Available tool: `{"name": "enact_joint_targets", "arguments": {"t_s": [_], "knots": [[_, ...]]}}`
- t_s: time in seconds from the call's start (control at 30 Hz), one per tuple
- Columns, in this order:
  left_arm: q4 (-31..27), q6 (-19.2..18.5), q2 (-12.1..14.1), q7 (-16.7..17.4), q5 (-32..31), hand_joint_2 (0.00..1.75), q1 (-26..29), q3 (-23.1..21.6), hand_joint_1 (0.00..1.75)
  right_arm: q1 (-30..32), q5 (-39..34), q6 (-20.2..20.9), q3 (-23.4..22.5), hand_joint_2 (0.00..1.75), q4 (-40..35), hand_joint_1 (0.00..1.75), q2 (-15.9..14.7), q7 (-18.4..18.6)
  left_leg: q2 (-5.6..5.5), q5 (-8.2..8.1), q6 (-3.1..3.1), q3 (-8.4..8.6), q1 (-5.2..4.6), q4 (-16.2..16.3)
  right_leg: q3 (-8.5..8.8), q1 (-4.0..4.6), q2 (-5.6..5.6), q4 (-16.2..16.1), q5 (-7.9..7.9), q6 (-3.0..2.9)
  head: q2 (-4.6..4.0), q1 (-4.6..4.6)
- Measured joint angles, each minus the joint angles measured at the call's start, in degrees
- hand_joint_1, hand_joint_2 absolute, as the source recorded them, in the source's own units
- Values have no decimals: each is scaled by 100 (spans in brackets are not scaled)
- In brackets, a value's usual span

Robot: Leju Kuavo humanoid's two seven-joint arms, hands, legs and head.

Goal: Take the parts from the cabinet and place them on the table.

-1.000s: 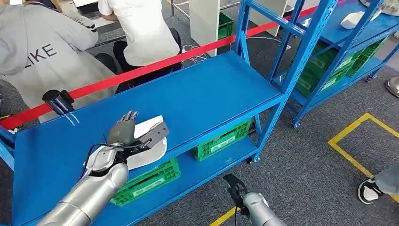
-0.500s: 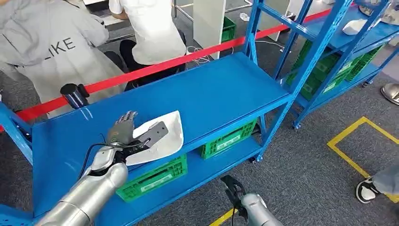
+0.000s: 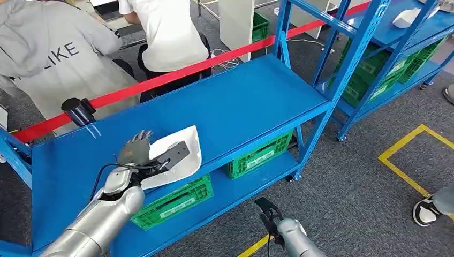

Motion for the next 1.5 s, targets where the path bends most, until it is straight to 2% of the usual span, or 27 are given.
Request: {"name": "enact_joint_targets", "arguments": {"t_s": [0.03,0.07,0.1,0.13,0.2,0.23,0.27,0.3,0.33,0.37,0.43,0.47,0.6,0.77,1.23,1.37,1.5], "knots": [[4,4,11,-2,0,0,17,0,0,4,0,-37,0,175,0,0,2,0,2,-197,-22,-223,19,470,-4,0,-1,1,-1,-2,0,0],[9,9,26,-2,0,0,45,2,0,10,-2,-66,0,175,0,0,2,0,3,-317,-35,-415,34,868,-4,-1,-1,1,-1,-2,0,-2],[13,11,46,-2,-2,0,69,2,0,14,-2,-81,0,175,0,0,2,0,3,-280,-38,-482,45,980,-1,-3,0,1,-1,-1,0,0],[13,11,57,-2,-2,0,76,2,0,15,-4,-96,0,175,0,0,0,0,3,-117,-29,-403,48,798,2,-4,3,1,-1,-1,0,-2],[9,15,66,-2,-2,0,66,2,0,13,-7,-103,0,175,0,0,2,0,2,402,28,74,41,-185,23,0,9,0,-3,3,0,0],[7,15,68,-4,-2,0,61,4,0,12,-9,-103,0,175,0,0,2,0,-2,598,89,343,24,-707,40,2,8,-4,-6,8,0,0],[4,15,72,-4,-2,0,59,4,0,9,-13,-103,0,175,0,0,13,0,2,492,113,416,-5,-850,36,9,6,-14,1,44,0,2],[4,15,72,-4,-4,0,54,4,0,8,-20,-96,0,175,0,0,13,0,11,535,134,421,-34,-885,27,-5,12,-25,13,84,0,0],[4,15,72,-2,-4,0,60,4,0,10,-28,-31,0,175,0,0,11,0,4,582,44,431,-1,-927,18,27,10,-5,-8,68,0,13],[9,15,77,13,-7,0,63,4,0,13,-15,26,0,175,0,0,11,0,-1,587,56,425,-19,-926,18,13,6,-23,14,62,0,6],[7,15,85,24,-30,0,60,7,0,13,76,-5,0,175,0,0,13,0,-7,590,100,409,-27,-921,25,9,2,-61,41,106,0,11],[7,17,85,31,-37,0,60,7,0,3,76,-53,0,0,0,0,17,0,-11,596,109,402,-27,-923,31,8,0,-79,52,122,0,9],[7,24,114,22,-101,0,60,31,0,-31,52,-88,0,0,0,0,15,0,-10,605,137,394,-27,-922,46,6,3,-127,82,167,0,9],[7,28,138,24,-101,0,60,63,0,-41,42,-112,0,0,0,0,15,0,-11,612,153,390,-32,-922,49,3,3,-137,94,184,0,9],[7,48,151,37,-201,0,61,120,0,-43,72,8,0,0,0,0,17,0,-10,619,155,402,-33,-943,46,4,2,-137,96,183,0,8],[11,-155,147,127,-295,0,65,114,0,-43,79,6,0,0,0,0,17,0,-10,620,154,404,-32,-949,45,4,3,-137,96,181,0,6],[11,-208,133,170,-313,0,65,111,0,-44,94,6,0,0,0,0,17,0,-9,620,154,404,-32,-950,44,5,3,-137,95,181,0,6]]}}
